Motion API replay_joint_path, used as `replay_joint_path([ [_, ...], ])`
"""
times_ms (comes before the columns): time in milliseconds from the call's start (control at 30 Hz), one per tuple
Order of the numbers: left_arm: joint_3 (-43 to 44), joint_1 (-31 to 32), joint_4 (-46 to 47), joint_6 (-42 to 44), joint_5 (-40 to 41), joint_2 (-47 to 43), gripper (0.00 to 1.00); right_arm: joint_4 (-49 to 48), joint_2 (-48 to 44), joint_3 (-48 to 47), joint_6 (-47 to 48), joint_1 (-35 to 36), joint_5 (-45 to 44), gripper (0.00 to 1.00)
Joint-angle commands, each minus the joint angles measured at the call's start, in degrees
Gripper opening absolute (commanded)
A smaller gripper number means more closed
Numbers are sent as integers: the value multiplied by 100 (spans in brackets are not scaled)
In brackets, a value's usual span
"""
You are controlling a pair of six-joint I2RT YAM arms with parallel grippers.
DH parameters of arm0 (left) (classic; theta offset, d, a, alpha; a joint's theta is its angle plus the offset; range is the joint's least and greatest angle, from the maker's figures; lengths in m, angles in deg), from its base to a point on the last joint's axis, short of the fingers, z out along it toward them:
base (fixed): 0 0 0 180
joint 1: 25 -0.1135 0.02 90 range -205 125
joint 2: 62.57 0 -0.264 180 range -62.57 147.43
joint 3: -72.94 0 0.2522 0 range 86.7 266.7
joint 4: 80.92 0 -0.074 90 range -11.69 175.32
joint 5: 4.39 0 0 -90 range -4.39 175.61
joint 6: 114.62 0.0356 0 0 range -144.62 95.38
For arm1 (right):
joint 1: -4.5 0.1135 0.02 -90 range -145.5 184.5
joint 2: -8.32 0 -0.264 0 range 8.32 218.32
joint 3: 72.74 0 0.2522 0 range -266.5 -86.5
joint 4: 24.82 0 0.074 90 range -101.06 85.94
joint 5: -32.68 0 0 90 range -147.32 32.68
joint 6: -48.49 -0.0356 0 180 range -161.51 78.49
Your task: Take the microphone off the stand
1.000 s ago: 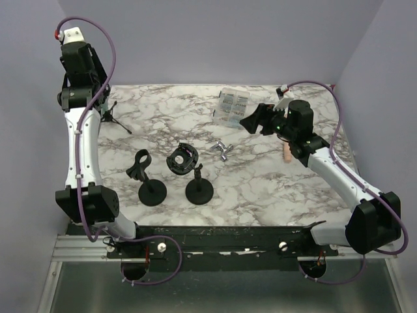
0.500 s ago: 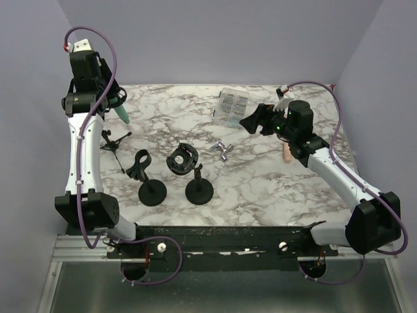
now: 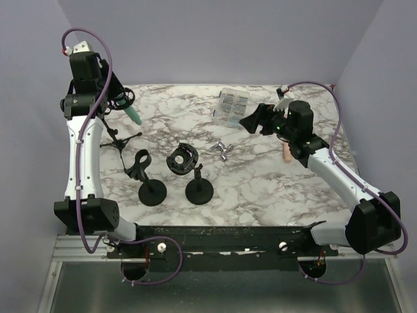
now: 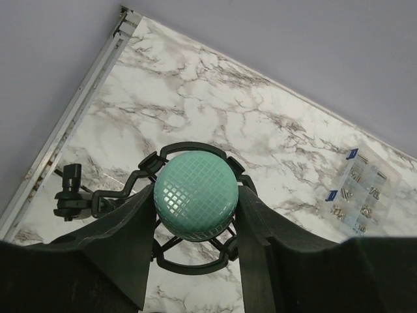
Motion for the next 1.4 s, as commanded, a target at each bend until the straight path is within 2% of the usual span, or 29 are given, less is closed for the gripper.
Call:
replay_joint_path([
  [0,-8,40,84,-322,-79,-452,0,-152,-51,99,-38,35,59,83],
  [333,-219,220,2,-207,-98,-848,0,-161,-38,93,-51,30,96,84],
  [667,12,831,-219,59,541,-1235,0,-170,4,90,-51,36,115,84],
  [900,48,976,-197,207,919,-1620,0,-179,19,89,-30,35,120,83],
  [1367,-259,1020,493,-163,862,-3150,0,-52,22,105,205,33,-209,87],
])
